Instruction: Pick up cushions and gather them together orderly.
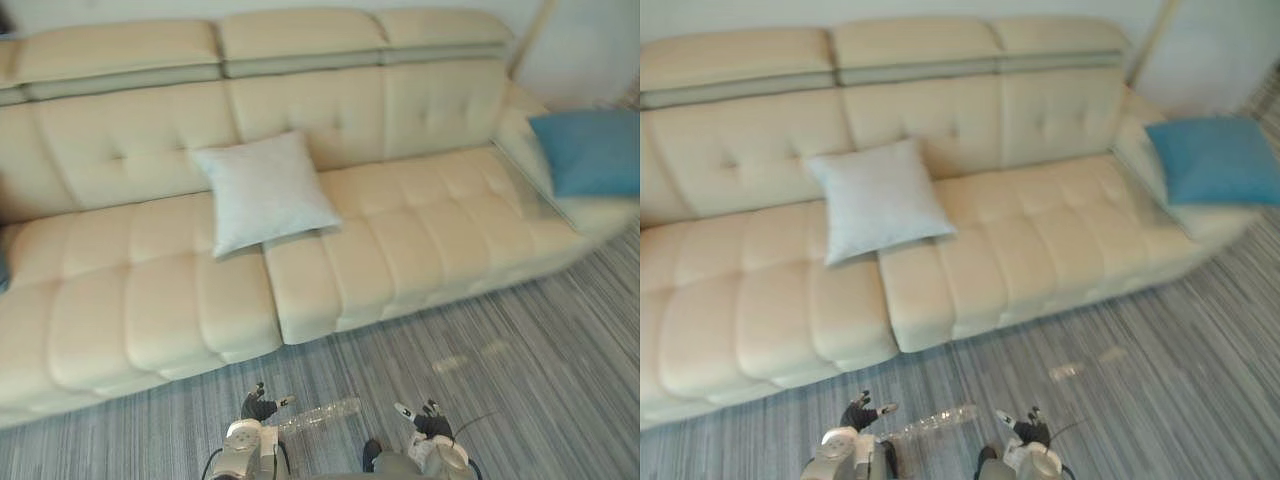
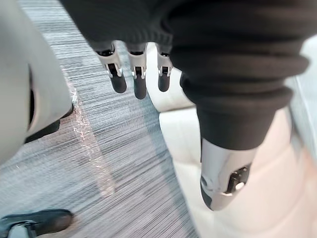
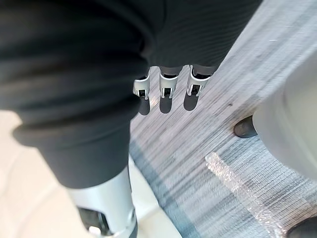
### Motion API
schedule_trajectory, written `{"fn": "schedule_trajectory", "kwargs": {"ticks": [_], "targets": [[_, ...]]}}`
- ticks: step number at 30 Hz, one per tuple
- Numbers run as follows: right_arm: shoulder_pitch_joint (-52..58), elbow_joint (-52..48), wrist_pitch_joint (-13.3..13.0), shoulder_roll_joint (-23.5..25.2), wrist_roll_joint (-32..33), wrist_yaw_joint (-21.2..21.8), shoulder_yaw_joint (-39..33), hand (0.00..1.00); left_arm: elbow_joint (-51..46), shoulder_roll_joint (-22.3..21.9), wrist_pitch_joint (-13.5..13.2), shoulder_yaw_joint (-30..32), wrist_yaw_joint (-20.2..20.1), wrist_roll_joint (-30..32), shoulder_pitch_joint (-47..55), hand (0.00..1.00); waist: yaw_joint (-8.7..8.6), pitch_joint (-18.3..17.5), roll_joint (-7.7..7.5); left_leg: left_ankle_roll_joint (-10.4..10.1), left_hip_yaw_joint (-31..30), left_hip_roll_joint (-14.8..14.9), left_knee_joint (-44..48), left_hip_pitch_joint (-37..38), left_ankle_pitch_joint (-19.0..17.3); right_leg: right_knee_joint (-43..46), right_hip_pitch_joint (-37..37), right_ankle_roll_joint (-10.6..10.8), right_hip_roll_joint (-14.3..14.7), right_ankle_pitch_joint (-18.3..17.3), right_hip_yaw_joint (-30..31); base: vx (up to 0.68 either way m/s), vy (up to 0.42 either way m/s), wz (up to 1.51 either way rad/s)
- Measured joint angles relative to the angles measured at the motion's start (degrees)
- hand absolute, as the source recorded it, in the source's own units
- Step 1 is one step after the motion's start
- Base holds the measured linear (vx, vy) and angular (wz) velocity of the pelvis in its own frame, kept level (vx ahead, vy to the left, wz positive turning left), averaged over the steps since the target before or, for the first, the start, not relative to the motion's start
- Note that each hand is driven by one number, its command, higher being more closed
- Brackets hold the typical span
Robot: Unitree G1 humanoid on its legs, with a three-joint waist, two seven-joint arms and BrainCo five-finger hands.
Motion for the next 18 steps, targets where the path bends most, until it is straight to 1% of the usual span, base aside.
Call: {"fn": "schedule_trajectory", "kwargs": {"ticks": [2, 3, 4, 5, 6, 7, 8, 9, 10, 11, 12, 13, 14, 15, 16, 17, 18], "targets": [[-1.3, 3.2, 0.3, -2.5, -0.1, 0.0, 0.0, 0.00, 0.4, 0.9, 0.0, -0.5, 0.5, 0.4, -1.1, 0.00, -0.34, 0.1, 1.42, -0.3, 0.3, 1.8, -0.8, 1.2, 0.2, -1.0, -0.9, -0.1, 1.2, 2.3, -0.2, 0.09, -0.099, -1.08], [-1.7, 3.8, 0.3, -3.0, -0.2, -0.1, 0.0, 0.00, 0.5, 1.2, 0.0, -0.9, 0.6, 0.5, -1.3, 0.00, -0.48, 0.3, 1.72, -0.4, 0.5, 2.1, -1.3, 2.0, 0.3, -0.3, -1.9, -0.2, 1.5, 2.6, -0.3, 0.05, -0.112, -0.99], [-2.1, 4.4, 0.4, -3.9, -0.4, -0.2, 0.0, 0.00, 1.2, 1.9, 0.0, -1.3, 0.6, 0.7, -1.8, 0.00, -1.08, 0.5, 1.96, -0.9, 0.7, 2.7, -2.3, 3.2, 0.5, 1.2, -2.9, -0.2, 1.8, 2.5, -1.4, -0.01, -0.145, -0.82], [-1.9, 4.4, 0.4, -4.3, -1.1, -0.2, 0.4, 0.00, 1.5, 3.5, 0.0, -1.8, 0.7, 0.9, -1.6, 0.00, -2.01, 0.4, 0.95, -1.7, 2.7, 2.2, -3.5, 5.9, 0.7, 1.5, -2.6, -1.7, 0.6, 0.5, -4.3, 0.02, -0.202, -0.86], [-1.6, 4.4, 0.3, -5.4, -1.9, -0.2, 0.6, 0.00, 1.9, 4.0, -0.1, -2.1, 0.7, 1.0, -1.4, 0.00, -2.72, 0.8, 1.69, -2.6, 3.3, 3.4, -3.5, 8.0, 0.1, 2.3, -1.7, -1.7, 1.9, -0.3, -3.7, 0.04, -0.207, -0.59], [-1.6, 4.4, 0.3, -5.6, -1.9, -0.2, 0.6, 0.00, 1.9, 4.0, -0.1, -2.1, 0.7, 1.1, -1.4, 0.00, -2.77, 0.8, 1.79, -2.6, 3.3, 3.6, -3.4, 8.1, 0.1, 2.3, -1.7, -1.9, 2.1, -0.4, -3.6, 0.05, -0.156, -0.48], [-1.3, 4.4, 0.3, -6.1, -2.1, -0.2, 0.6, 0.00, 2.2, 4.1, -0.2, -2.2, 0.7, 1.2, -1.0, 0.00, -2.77, 0.4, 2.00, -2.7, 3.1, 4.8, -1.3, 7.7, 0.2, 2.4, -1.8, -2.4, 3.2, -2.1, -2.8, 0.07, -0.189, -0.52], [-0.4, 4.7, 0.3, -6.7, -2.1, 0.0, 0.6, 0.00, 2.1, 4.3, -0.2, -2.2, 0.7, 1.3, -0.8, 0.00, -2.91, 0.4, 2.23, -2.1, 0.2, 7.0, 6.3, 4.6, 0.6, 3.0, -1.9, -3.6, 4.6, -3.0, -3.1, 0.07, -0.195, -0.58], [-0.3, 5.2, 0.3, -6.9, -2.1, 0.1, 0.6, 0.00, 2.0, 4.3, -0.2, -2.2, 0.6, 1.3, -0.8, 0.00, -2.93, 0.5, 2.48, -0.4, -2.4, 8.0, 10.8, 2.3, 1.7, 3.2, -1.7, -3.9, 5.2, -3.2, -3.6, 0.10, -0.183, -0.44], [-0.1, 5.5, 0.3, -7.1, -2.1, 0.1, 0.3, 0.00, 2.0, 4.1, -0.2, -2.3, 0.5, 1.3, -0.7, 0.00, -3.10, 1.5, 2.61, 4.7, -6.3, 9.1, 17.3, -0.9, 4.8, 3.2, 0.1, -4.6, 6.0, -3.4, -4.4, 0.15, -0.189, -0.29], [1.0, 5.5, 0.2, -7.1, -1.9, 0.1, 0.0, 0.00, 2.0, 3.9, -0.1, -2.3, 0.5, 1.3, -0.1, 0.00, -3.11, 3.3, 2.12, 8.2, -10.2, 9.2, 25.3, -2.9, 13.0, 3.1, 3.3, -5.8, 7.2, -4.3, -3.1, 0.13, -0.149, -0.23], [1.1, 5.5, 0.2, -7.1, -1.8, 0.1, 0.0, 0.00, 2.0, 3.9, -0.1, -2.3, 0.5, 1.3, 0.0, 0.00, -3.11, 3.4, 2.07, 8.2, -10.6, 9.2, 25.9, -3.2, 14.2, 3.1, 3.6, -6.0, 7.3, -4.4, -3.0, 0.11, -0.187, -0.34], [2.0, 5.6, 0.2, -6.9, -1.6, 0.0, -0.3, 0.00, 1.8, 3.7, -0.1, -2.3, 0.5, 1.3, 0.5, 0.00, -2.87, 3.6, 1.34, 6.7, -12.6, 8.1, 28.9, -4.7, 14.9, 3.1, 4.7, -6.4, 7.4, -4.9, -1.7, 0.14, -0.140, -0.32], [1.8, 5.7, 0.3, -6.9, -1.5, -0.3, -1.6, 0.00, 1.1, 3.3, 0.0, -2.4, 0.4, 1.1, 0.0, 0.00, -2.78, 3.8, 1.48, 4.1, -13.7, 4.6, 28.7, -6.1, 8.0, 3.1, 5.4, -7.3, 7.3, -5.6, 0.0, 0.17, -0.154, -0.39], [1.4, 5.7, 0.3, -7.0, -1.5, -0.4, -2.1, 0.00, 0.8, 3.2, -0.1, -2.7, 0.4, 1.1, -0.3, 0.00, -2.80, 4.2, 1.71, 3.8, -13.8, 2.9, 27.5, -6.3, 5.8, 3.1, 5.7, -7.9, 7.2, -5.5, 0.6, 0.22, -0.095, -0.55], [1.0, 5.5, 0.3, -7.1, -1.5, -0.5, -2.8, 0.00, 0.4, 2.6, -0.1, -3.4, 0.4, 1.0, -0.5, 0.00, -2.57, 4.7, 1.90, 3.5, -13.6, -0.6, 23.4, -6.2, 2.4, 3.0, 6.3, -8.3, 7.2, -5.7, 2.5, 0.17, -0.014, -0.62], [0.8, 5.2, 0.3, -6.9, -1.5, -0.5, -3.0, 0.00, -0.1, 1.9, -0.1, -3.4, 0.4, 1.0, -0.3, 0.00, -2.26, 4.8, 2.15, 2.6, -13.9, -3.1, 19.3, -6.1, 1.4, 3.0, 6.4, -8.5, 7.2, -5.8, 3.2, 0.18, 0.010, -0.75]]}}
